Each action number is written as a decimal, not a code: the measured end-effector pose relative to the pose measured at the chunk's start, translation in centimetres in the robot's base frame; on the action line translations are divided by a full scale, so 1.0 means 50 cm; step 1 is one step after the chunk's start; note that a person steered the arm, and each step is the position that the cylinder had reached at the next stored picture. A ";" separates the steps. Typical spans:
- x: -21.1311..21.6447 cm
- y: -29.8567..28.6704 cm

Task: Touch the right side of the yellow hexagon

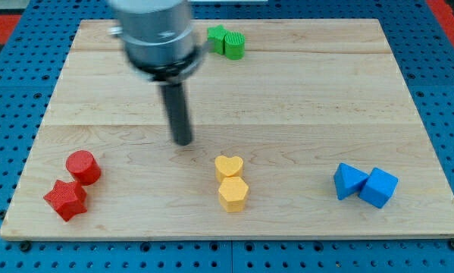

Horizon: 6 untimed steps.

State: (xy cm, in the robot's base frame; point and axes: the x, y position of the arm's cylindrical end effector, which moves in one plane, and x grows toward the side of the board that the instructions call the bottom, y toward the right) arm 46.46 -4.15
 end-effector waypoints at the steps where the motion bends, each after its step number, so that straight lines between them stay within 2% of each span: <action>1: -0.001 0.015; 2: -0.032 0.087; 3: 0.040 0.232; 4: 0.041 0.241; 5: 0.174 0.237; 6: 0.174 0.236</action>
State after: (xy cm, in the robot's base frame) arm 55.16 7.67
